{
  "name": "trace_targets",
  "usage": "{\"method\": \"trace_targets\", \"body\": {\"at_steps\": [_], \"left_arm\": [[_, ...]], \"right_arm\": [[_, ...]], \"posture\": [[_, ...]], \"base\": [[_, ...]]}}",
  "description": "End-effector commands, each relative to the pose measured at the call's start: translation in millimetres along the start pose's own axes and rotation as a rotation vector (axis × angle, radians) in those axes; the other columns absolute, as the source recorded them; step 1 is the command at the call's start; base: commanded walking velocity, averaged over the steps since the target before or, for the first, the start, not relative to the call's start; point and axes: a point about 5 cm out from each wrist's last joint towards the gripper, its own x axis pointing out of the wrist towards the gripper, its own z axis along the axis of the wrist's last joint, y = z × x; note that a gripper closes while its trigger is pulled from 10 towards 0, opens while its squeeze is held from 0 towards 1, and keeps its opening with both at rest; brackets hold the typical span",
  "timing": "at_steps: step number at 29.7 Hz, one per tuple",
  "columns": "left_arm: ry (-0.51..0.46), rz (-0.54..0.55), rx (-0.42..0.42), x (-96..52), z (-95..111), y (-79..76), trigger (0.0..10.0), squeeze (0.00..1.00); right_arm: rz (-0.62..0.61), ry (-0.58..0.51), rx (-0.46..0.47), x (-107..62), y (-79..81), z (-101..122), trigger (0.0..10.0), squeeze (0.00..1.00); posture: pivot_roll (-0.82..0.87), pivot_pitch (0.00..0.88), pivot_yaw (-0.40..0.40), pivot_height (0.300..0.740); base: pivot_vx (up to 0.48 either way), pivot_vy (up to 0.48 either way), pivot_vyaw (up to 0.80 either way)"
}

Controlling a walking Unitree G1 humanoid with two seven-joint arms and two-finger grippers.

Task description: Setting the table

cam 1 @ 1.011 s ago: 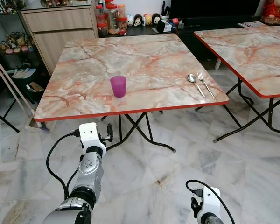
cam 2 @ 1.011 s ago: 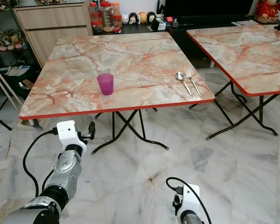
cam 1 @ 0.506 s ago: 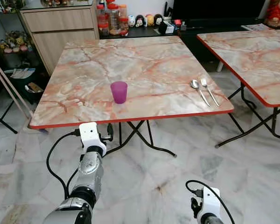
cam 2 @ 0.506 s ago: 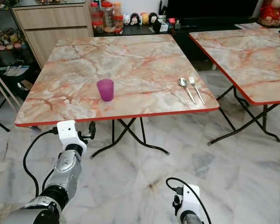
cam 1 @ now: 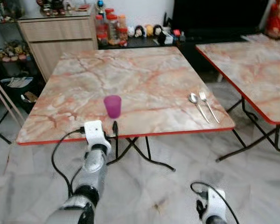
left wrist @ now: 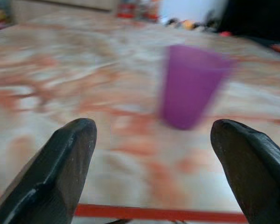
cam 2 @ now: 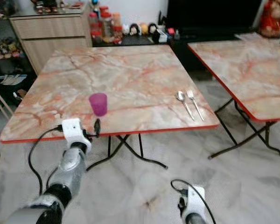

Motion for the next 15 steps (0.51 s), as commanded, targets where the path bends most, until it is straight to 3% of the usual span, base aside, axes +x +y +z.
{"method": "trace_targets", "body": {"at_steps": [1,15], "left_arm": [[-0.014,-0.023,-0.016,1.3,2.5,-11.8,10.0,0.0],[-0.014,-0.019,-0.018,1.3,2.6,-10.0,10.0,0.0]], "right_arm": [[-0.024,0.006,-0.004,-1.3,-9.6,-1.9,10.0,0.0],[-0.022,0.006,-0.006,-1.0,-9.0,-1.3,10.0,0.0]], "posture": [[0.01,0.0,-0.013,0.74],[0.01,0.0,-0.014,0.74]], "base": [[0.368,0.0,0.0],[0.369,0.0,0.0]]}}
